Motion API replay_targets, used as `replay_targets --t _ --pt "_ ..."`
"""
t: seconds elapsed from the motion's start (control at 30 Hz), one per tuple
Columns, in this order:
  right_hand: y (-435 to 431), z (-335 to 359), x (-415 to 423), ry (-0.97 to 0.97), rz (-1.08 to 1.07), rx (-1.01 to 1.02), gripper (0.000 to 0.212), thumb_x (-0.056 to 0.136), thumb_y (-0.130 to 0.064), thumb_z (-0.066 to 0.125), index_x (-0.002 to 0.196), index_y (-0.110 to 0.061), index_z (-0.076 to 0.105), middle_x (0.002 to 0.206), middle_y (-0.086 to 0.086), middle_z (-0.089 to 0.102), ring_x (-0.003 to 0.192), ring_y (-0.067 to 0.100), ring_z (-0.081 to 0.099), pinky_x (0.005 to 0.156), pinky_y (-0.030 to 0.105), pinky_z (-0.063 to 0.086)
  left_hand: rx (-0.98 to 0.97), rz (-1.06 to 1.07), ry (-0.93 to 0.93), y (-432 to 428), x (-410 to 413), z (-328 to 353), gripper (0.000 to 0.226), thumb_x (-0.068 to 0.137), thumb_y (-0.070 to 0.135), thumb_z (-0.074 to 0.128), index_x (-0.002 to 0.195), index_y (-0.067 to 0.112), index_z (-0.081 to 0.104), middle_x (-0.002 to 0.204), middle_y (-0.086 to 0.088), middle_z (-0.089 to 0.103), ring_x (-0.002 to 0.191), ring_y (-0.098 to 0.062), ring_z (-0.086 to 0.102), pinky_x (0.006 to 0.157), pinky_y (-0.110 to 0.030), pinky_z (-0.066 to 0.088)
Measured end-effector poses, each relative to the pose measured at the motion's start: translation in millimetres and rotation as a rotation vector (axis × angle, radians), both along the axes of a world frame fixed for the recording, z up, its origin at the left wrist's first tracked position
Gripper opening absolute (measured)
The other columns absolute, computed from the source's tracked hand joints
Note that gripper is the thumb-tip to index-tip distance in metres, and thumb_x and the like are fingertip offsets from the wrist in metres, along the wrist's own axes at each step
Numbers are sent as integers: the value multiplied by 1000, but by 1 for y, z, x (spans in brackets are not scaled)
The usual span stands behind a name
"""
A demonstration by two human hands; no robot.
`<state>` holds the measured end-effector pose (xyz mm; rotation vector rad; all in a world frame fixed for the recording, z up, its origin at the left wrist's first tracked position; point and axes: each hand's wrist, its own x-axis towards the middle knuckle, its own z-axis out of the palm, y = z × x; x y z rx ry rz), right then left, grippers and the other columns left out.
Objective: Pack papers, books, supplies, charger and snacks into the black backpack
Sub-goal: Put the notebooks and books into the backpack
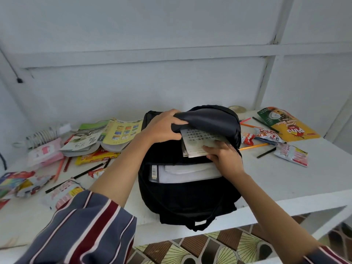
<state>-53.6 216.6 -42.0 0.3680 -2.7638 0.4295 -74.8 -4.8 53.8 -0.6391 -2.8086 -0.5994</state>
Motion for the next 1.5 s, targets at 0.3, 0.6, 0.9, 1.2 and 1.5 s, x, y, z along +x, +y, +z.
replay_targets --t 0.3,0.6,0.9,1.2,1.5 --pt "-14 -9 -4 175 73 -31 31 56 -6 86 78 -27 77 82 8 72 72 31 68 48 34 53 3 7 -18 2 1 2 35 76 12 66 110 21 68 127 3 49 106 -18 50 87 -33 45" --pt "-26 -6 -19 128 15 -83 26 85 -10 62 102 -26 73 108 10 68 101 37 59 74 42 51 17 16 -33 3 -1 -1 37 74 10 66 109 20 69 129 1 49 111 -20 49 92 -42 45" --pt "-25 -7 -22 58 29 -118 26 92 -19 54 113 -27 68 121 8 62 113 33 50 87 40 47 -8 17 -55 2 -3 -3 43 75 11 65 116 22 65 130 -1 48 115 -21 46 95 -43 43" --pt "-13 19 20 -85 229 -320 28 87 -22 64 115 -25 66 111 -5 68 100 14 62 83 28 50 -129 7 -335 3 8 -12 39 80 14 64 114 34 66 148 3 27 126 -20 35 108 -38 30" --pt "-18 51 42 -176 418 -588 24 81 -11 71 103 -20 71 92 -6 67 79 10 65 79 19 53 73 17 -409 4 30 -32 20 82 22 68 100 29 72 150 0 33 137 -15 29 111 -34 23"
